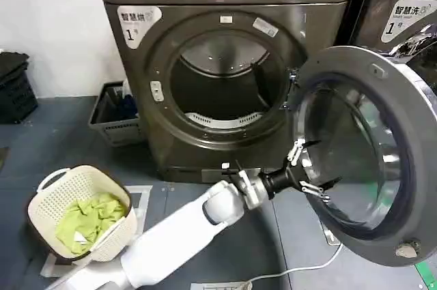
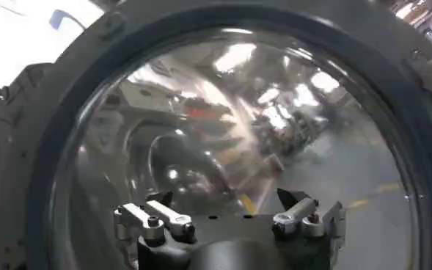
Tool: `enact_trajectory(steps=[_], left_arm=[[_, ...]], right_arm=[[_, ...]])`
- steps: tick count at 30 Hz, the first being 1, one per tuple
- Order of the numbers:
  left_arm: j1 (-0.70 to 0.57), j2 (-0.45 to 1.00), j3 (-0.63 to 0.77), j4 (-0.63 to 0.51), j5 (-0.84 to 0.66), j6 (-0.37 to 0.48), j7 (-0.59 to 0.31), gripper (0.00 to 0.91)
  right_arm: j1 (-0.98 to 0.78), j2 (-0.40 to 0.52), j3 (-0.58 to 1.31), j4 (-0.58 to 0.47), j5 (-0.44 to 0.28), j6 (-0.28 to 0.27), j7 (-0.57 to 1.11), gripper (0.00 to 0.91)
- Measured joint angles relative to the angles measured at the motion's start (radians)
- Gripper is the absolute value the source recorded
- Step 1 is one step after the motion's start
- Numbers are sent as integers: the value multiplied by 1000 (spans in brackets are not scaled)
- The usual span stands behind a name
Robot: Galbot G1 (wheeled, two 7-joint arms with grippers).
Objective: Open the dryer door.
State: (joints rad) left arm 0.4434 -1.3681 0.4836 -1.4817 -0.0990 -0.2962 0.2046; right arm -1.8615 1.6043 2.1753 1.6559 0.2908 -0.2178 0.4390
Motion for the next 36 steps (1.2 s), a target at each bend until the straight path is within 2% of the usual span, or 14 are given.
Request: enact_trajectory(steps=[18, 26, 36], left_arm=[[-71, -162, 9, 169, 9, 27, -10, 907], [-82, -207, 7, 195, 32, 133, -56, 907], [-88, -241, -3, 209, 51, 201, -67, 907]], right_arm=[[-23, -3, 29, -22, -32, 52, -16, 907], [-26, -1, 28, -23, -48, 88, -36, 907], [-25, -1, 21, -21, -60, 110, -53, 907]])
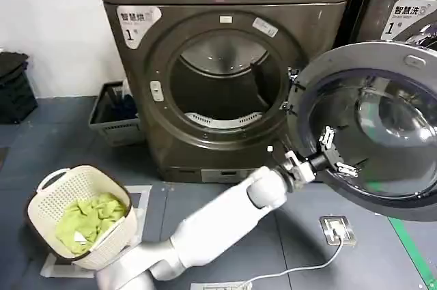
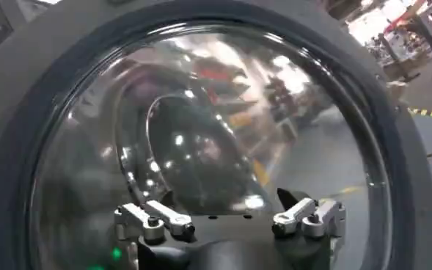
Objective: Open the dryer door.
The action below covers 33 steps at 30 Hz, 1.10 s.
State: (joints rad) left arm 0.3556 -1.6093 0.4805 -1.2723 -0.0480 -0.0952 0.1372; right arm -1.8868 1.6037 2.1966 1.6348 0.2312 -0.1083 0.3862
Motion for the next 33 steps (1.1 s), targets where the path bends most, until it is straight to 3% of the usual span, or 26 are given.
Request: enact_trajectory(steps=[6, 11, 22, 28, 33], left_arm=[[10, 0, -15, -13, -9, 70, -32, 907], [21, 0, -15, -48, -61, 176, -40, 907], [51, 0, -15, -129, -198, 158, 2, 907], [105, 6, -16, -297, -205, 124, 33, 907], [153, 160, -42, -437, -208, 107, 41, 907]], right_arm=[[0, 0, -3, -1, -1, 6, -2, 907], [0, 0, -5, 0, -3, 8, -4, 907], [12, -1, -21, 18, -7, 12, -14, 907], [14, -3, -24, 37, -1, 16, -37, 907], [13, -13, -32, 39, 0, 24, -46, 907]])
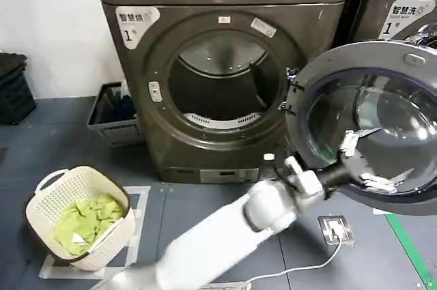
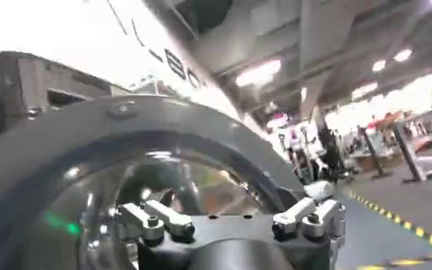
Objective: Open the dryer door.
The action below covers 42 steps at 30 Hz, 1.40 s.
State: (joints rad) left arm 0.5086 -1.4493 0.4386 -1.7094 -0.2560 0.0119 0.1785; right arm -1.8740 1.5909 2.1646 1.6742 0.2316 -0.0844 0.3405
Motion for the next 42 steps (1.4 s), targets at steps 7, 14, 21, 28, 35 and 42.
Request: enact_trajectory(steps=[7, 14, 21, 28, 35, 42], left_arm=[[79, 228, -84, -169, -18, -8, 19, 907], [175, 397, -179, -309, -10, -4, 25, 907], [304, 510, -327, -403, -51, 42, 10, 907], [454, 604, -551, -435, -176, 139, -59, 907], [580, 661, -779, -429, -346, 278, -181, 907], [692, 660, -1005, -460, -559, 448, -327, 907]], right_arm=[[17, -9, -27, 15, 1, -1, -15, 907], [26, -32, -51, 27, 2, -5, -26, 907], [33, -55, -72, 49, 9, -11, -34, 907], [48, -86, -102, 54, 24, -13, -43, 907], [64, -122, -138, 51, 22, -10, -59, 907], [76, -145, -172, 48, 22, -7, -73, 907]])
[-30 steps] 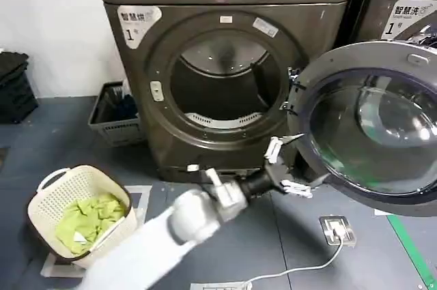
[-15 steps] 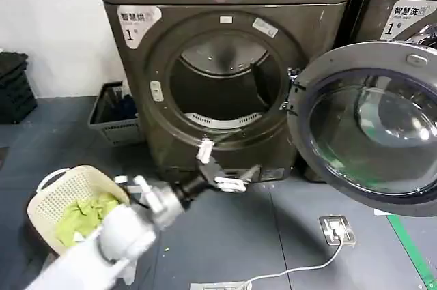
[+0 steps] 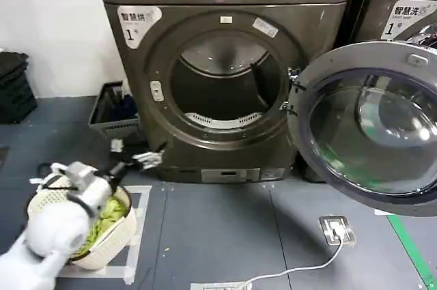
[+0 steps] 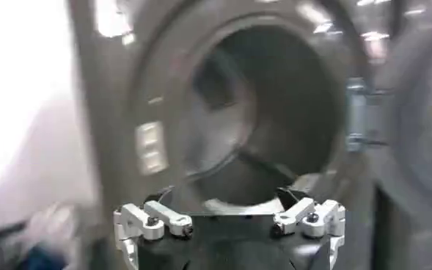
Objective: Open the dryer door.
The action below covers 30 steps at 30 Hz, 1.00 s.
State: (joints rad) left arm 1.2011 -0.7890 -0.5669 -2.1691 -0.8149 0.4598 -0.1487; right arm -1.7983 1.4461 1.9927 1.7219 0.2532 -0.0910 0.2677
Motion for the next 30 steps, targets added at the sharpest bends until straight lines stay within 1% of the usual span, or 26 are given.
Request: enact_trajectory(steps=[5, 9, 12, 18, 21, 24, 30], left_arm=[[91, -4, -130, -16, -117, 106, -95, 907], [147, 3, -213, -22, -241, 198, -196, 907], [172, 18, -260, -21, -345, 272, -318, 907], [193, 44, -295, -3, -556, 278, -523, 907], [189, 54, -303, 11, -675, 277, -597, 907], [182, 64, -304, 27, -770, 277, -653, 907], [150, 89, -294, 60, -984, 277, -800, 907]], right_arm=[[2, -16, -19, -7, -2, 4, -6, 907], [2, -25, -31, -14, -3, 11, -11, 907], [3, -30, -38, -20, -4, 16, -13, 907], [9, -31, -56, -25, -16, 22, -14, 907], [9, -31, -62, -27, -17, 25, -15, 907], [9, -31, -63, -29, -16, 29, -17, 907], [4, -27, -63, -26, 1, 36, -22, 907]])
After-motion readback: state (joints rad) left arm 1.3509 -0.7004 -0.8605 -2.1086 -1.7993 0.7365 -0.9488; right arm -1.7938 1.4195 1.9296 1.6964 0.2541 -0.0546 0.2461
